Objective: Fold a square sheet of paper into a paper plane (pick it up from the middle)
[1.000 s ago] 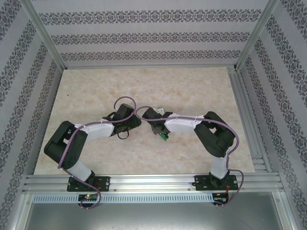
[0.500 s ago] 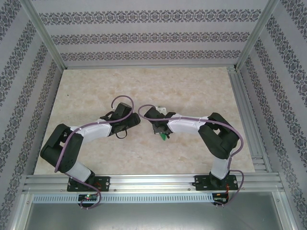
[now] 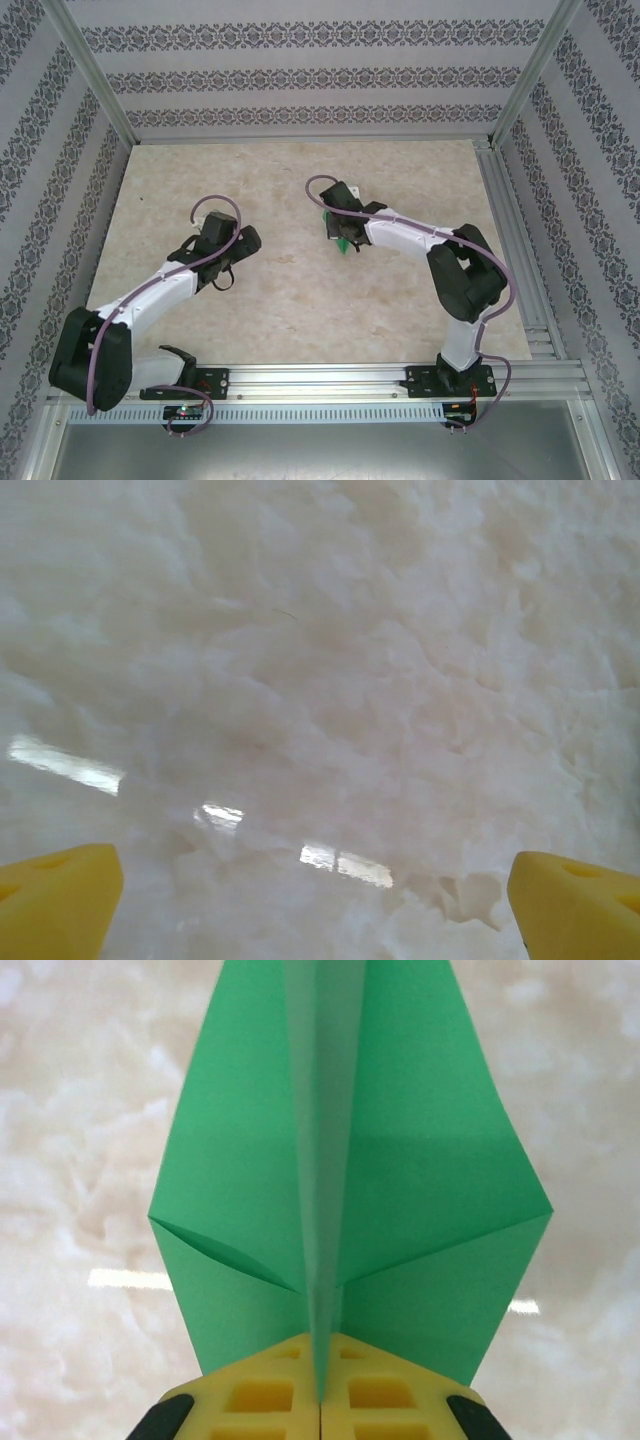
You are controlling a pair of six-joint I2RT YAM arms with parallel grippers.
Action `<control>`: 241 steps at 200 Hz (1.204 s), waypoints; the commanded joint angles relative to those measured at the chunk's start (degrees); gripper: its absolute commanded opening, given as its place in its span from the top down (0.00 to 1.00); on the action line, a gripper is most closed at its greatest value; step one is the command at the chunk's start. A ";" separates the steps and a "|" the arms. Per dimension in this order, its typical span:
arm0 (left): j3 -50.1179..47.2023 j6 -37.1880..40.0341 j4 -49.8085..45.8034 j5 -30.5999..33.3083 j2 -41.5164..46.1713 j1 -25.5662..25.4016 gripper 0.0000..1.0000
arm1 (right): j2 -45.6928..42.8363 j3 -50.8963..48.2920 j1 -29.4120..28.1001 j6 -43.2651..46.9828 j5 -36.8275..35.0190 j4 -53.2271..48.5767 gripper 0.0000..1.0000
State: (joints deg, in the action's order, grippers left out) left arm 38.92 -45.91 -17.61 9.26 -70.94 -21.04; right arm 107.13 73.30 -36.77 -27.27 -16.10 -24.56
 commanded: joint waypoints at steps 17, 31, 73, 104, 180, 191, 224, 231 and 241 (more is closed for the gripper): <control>-1.95 3.35 -3.53 1.17 3.90 2.41 0.00 | 7.53 7.52 1.68 4.60 1.02 1.42 0.93; -2.15 3.73 -3.62 1.03 4.10 2.66 0.00 | 9.71 9.61 2.19 5.81 2.01 2.44 0.92; -2.25 4.46 -3.05 0.42 4.03 2.83 0.00 | 15.51 15.43 3.13 7.27 3.52 1.97 0.91; -2.05 4.61 -2.92 0.34 3.60 2.79 0.00 | 17.96 17.61 3.47 6.68 4.50 0.87 0.86; 3.23 5.78 -7.51 4.27 3.72 3.04 0.00 | 6.55 18.94 3.48 5.52 5.21 -5.30 0.59; 4.39 6.50 -8.11 5.42 3.89 3.14 0.00 | 2.00 17.54 3.48 5.59 3.86 -5.16 0.50; 6.51 10.18 -7.75 10.14 4.62 3.62 0.00 | -11.12 8.26 4.70 6.65 -2.53 -1.53 0.28; 6.53 10.92 -6.83 11.13 4.86 3.86 0.00 | -14.00 5.87 5.36 7.00 -4.21 -0.48 0.24; 6.34 12.51 -5.20 12.40 5.42 4.26 0.00 | -18.19 1.91 6.36 7.95 -6.88 1.53 0.19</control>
State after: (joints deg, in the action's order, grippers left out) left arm 44.07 -38.48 -24.14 16.32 -67.31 -18.28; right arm 96.01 82.81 -32.86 -20.75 -15.05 -26.30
